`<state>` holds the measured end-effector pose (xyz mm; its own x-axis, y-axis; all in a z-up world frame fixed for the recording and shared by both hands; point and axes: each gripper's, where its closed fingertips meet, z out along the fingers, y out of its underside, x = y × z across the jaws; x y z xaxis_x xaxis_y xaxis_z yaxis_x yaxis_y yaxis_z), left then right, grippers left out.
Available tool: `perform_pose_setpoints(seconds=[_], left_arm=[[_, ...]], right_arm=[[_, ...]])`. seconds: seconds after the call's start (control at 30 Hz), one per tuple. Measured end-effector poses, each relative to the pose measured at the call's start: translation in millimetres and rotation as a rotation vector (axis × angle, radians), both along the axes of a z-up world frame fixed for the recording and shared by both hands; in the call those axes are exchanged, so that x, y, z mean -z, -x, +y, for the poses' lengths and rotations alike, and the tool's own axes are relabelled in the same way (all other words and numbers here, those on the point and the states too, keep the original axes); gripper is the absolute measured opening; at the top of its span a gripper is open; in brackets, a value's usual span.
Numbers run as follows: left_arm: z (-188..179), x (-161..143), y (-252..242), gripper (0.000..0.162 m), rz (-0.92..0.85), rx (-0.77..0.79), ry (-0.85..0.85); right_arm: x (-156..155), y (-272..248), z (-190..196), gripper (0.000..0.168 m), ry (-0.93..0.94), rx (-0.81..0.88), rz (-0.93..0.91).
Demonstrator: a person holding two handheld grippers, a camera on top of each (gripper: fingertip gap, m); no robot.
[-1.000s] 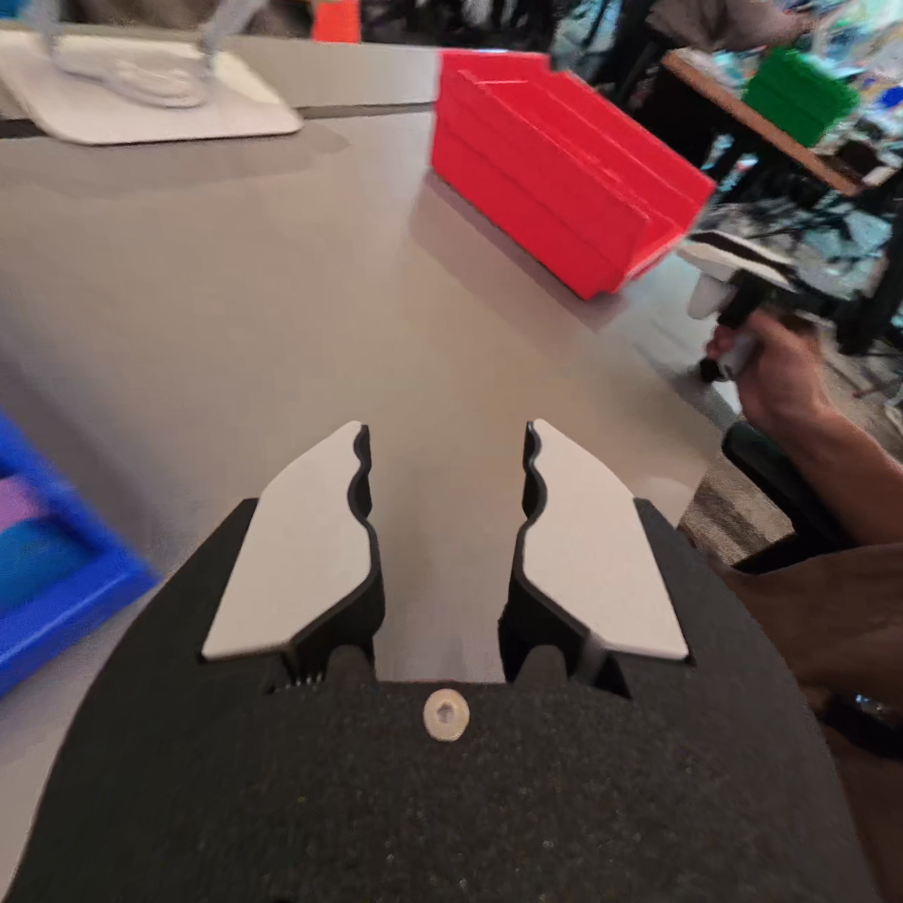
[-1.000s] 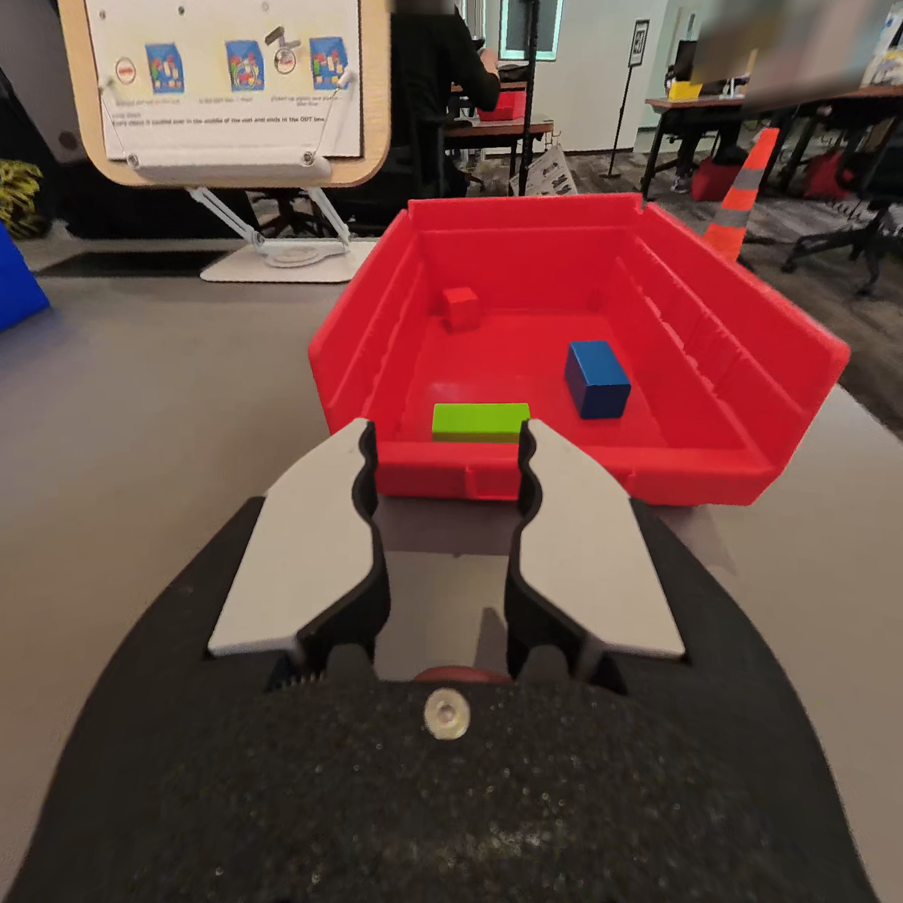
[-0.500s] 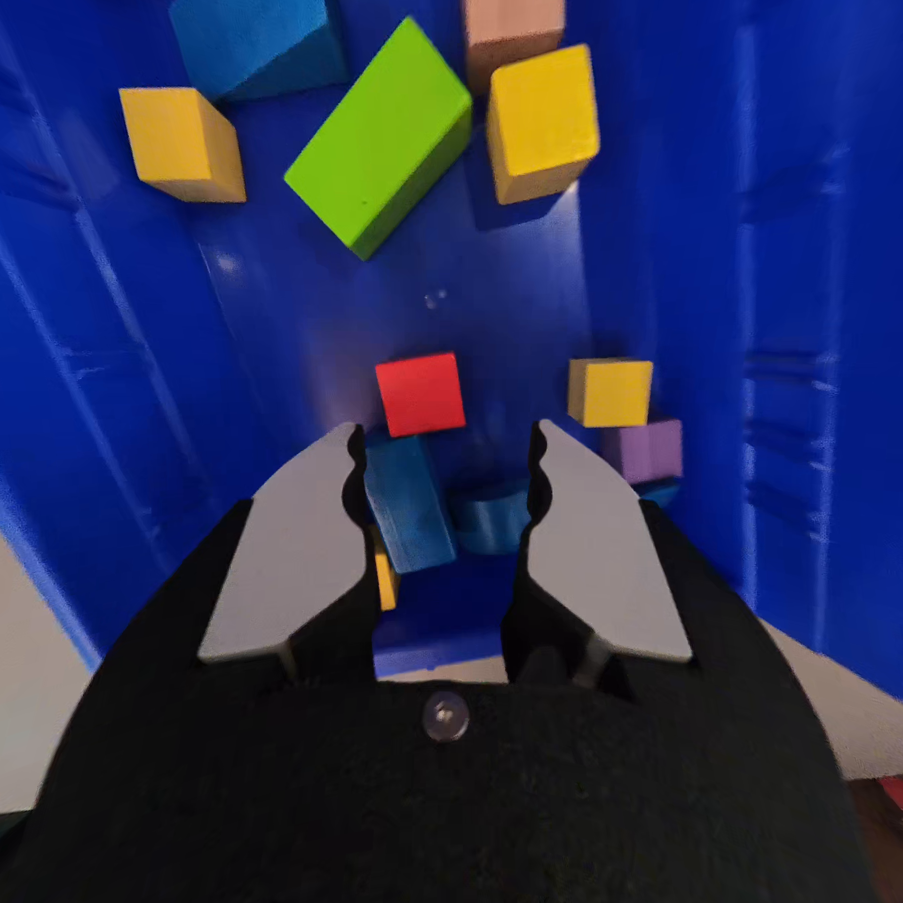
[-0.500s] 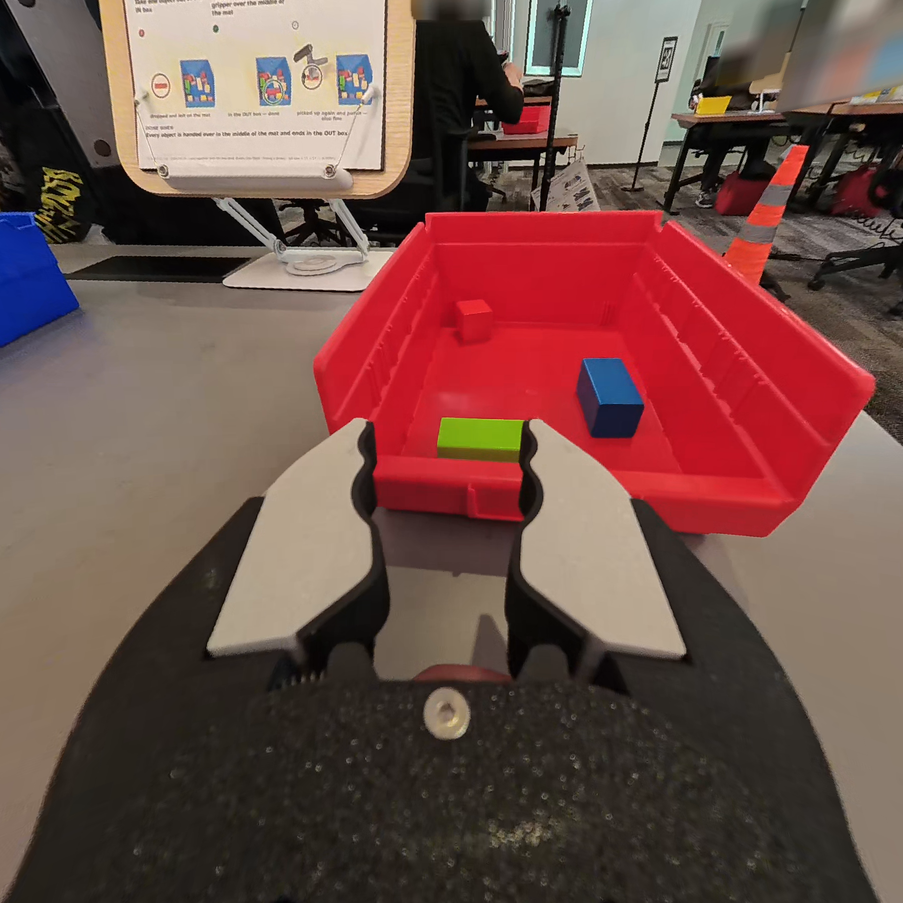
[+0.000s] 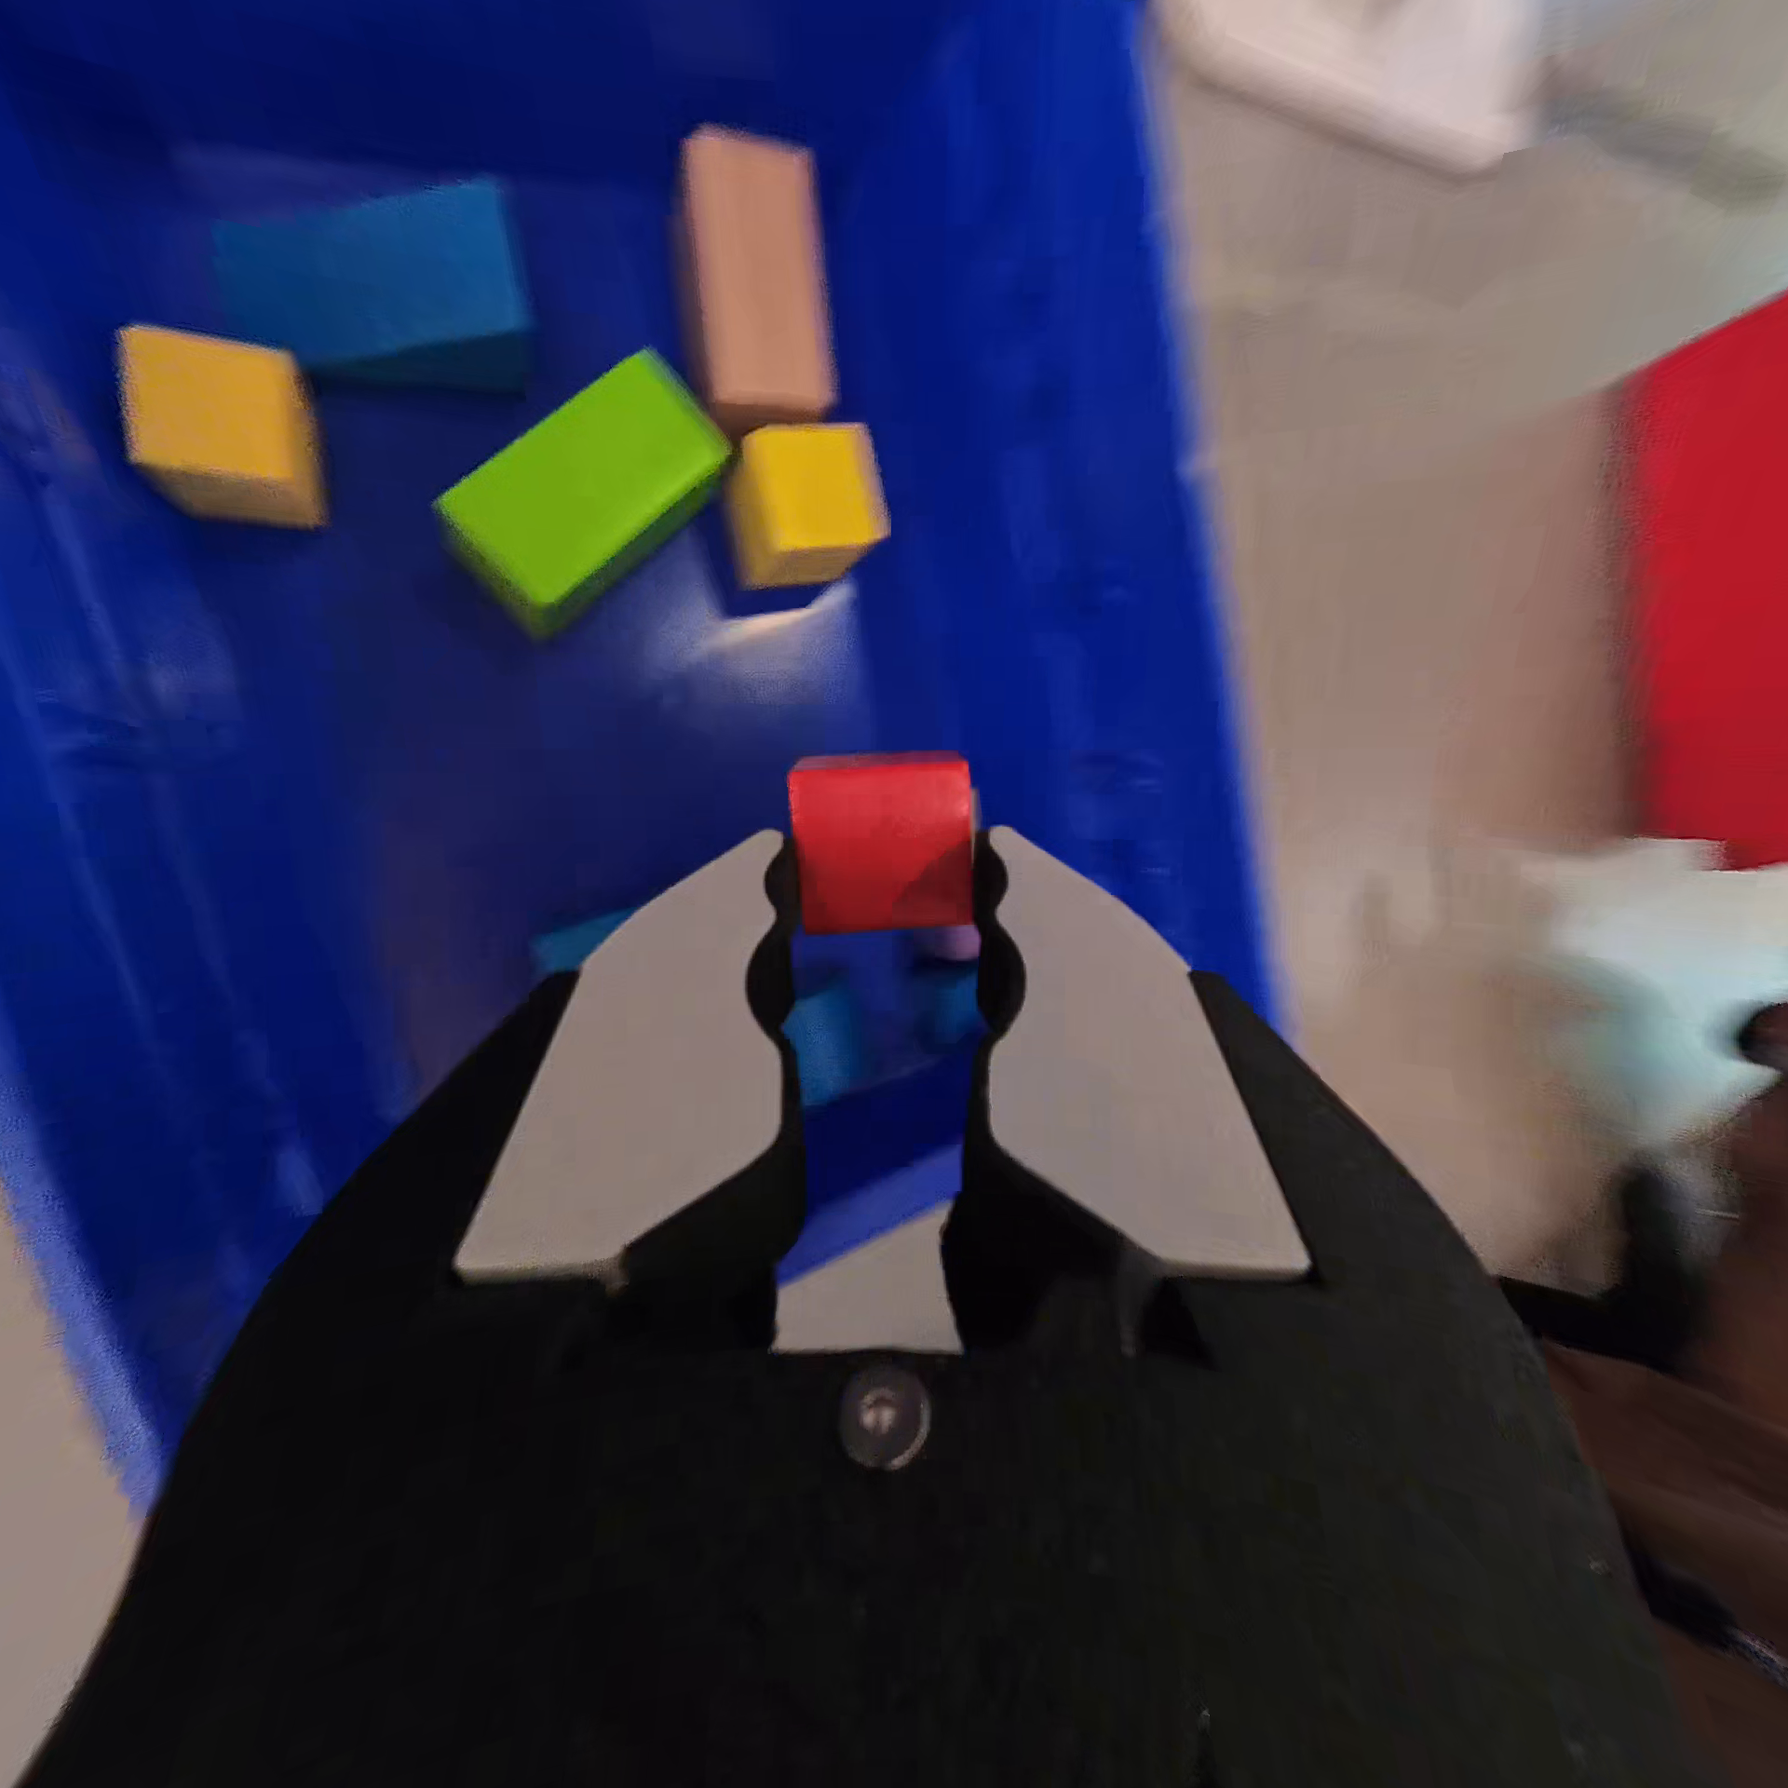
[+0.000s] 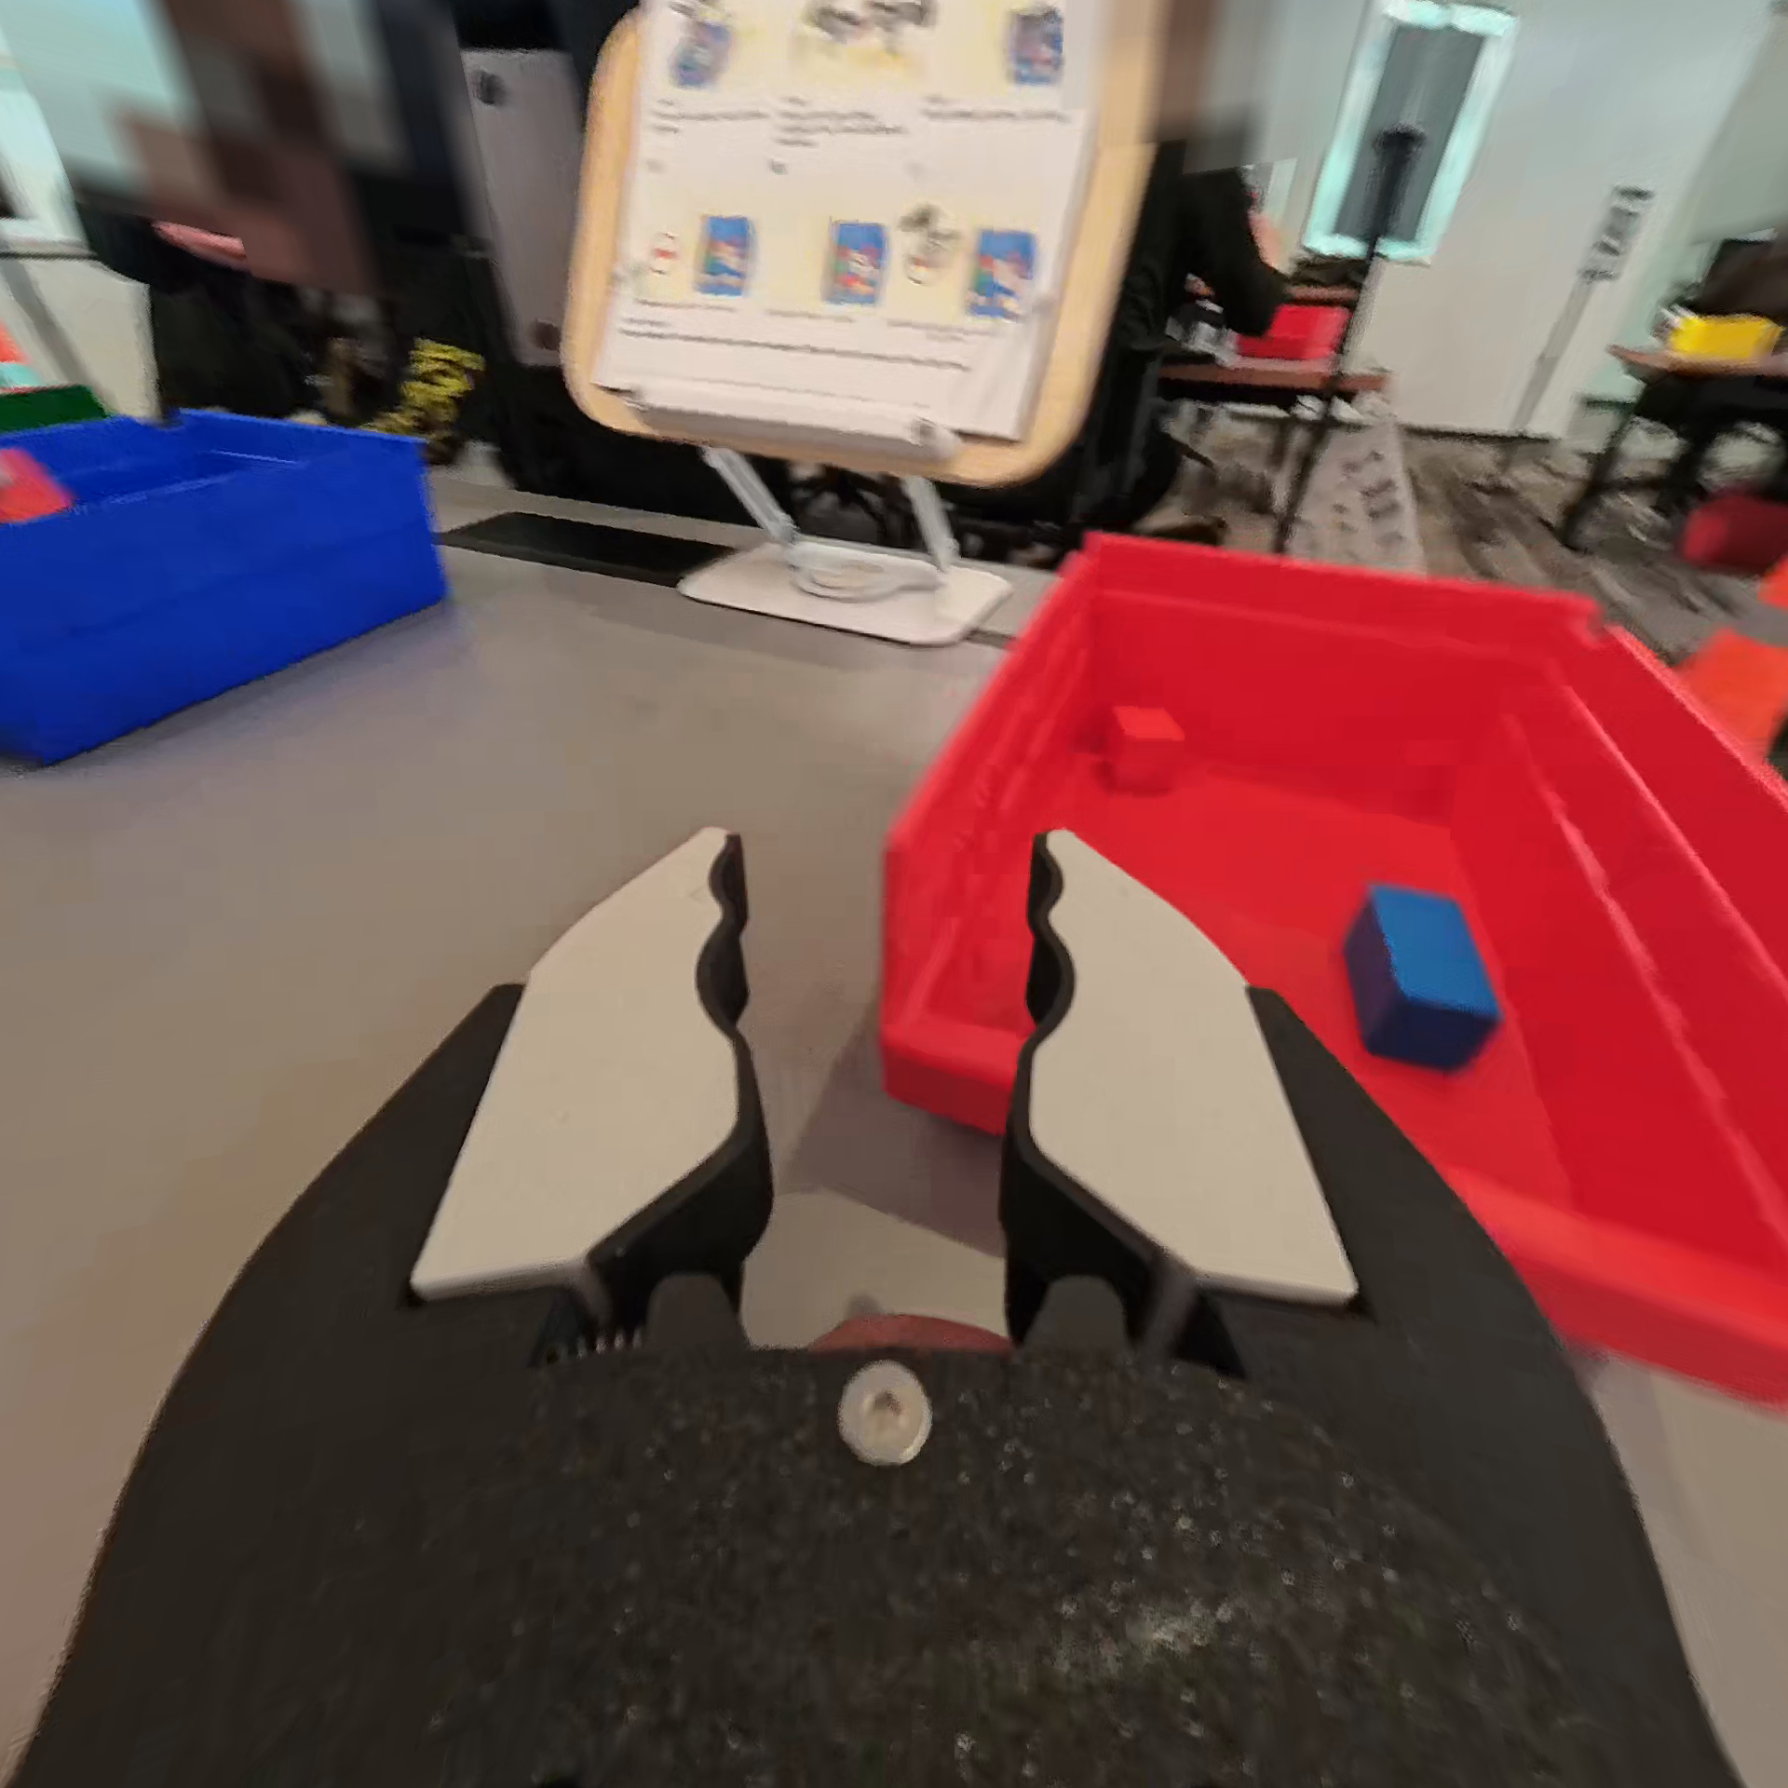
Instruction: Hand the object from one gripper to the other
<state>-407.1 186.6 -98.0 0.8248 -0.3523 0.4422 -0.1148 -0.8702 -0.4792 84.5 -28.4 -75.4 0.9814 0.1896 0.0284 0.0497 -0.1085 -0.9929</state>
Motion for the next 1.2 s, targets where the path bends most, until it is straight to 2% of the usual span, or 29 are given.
perform_pose_setpoints(seconds=[0.1,0.2,0.33,0.37,0.47,0.53,0.67,0.7,0.73,0.93,0.97,1.03,1.1,1.2], left_arm=[[-24,-55,-43,0.034,-0.328,0.066,-0.076],[-60,-92,-107,0.034,-0.611,0.213,-0.083],[-111,-114,-200,0.034,-0.892,0.383,0.086],[-120,-116,-219,0.034,-0.96,0.407,0.146],[-132,-119,-258,0.033,-1.133,0.416,0.311],[-142,-111,-275,0.033,-1.152,0.429,0.42],[-157,-103,-294,0.034,-1.154,0.454,0.485],[-159,-99,-298,0.033,-1.143,0.454,0.496],[-162,-97,-300,0.033,-1.14,0.458,0.512],[-175,-89,-303,0.034,-1.187,0.488,0.556],[-178,-87,-301,0.039,-1.186,0.503,0.541],[-188,-76,-293,0.066,-1.122,0.535,0.451],[-206,-61,-280,0.064,-1.034,0.585,0.374],[-237,-38,-259,0.059,-0.885,0.684,0.249]], right_arm=[[-18,46,10,0.056,-0.02,-0.196,-0.056],[-31,92,26,0.056,-0.034,-0.382,-0.11],[-51,150,50,0.061,-0.082,-0.565,-0.119],[-56,160,56,0.067,-0.097,-0.587,-0.113],[-65,185,63,0.066,-0.111,-0.667,-0.108],[-70,193,65,0.066,-0.129,-0.689,-0.119],[-75,201,64,0.063,-0.136,-0.736,-0.11],[-74,202,63,0.055,-0.129,-0.747,-0.107],[-73,202,61,0.034,-0.127,-0.759,-0.109],[-65,196,52,0.033,-0.055,-0.779,-0.088],[-66,192,51,0.033,-0.047,-0.769,-0.092],[-75,175,51,0.033,-0.036,-0.733,-0.097],[-91,137,57,0.033,-0.019,-0.628,-0.114],[-106,52,78,0.033,0.086,-0.391,-0.148]])
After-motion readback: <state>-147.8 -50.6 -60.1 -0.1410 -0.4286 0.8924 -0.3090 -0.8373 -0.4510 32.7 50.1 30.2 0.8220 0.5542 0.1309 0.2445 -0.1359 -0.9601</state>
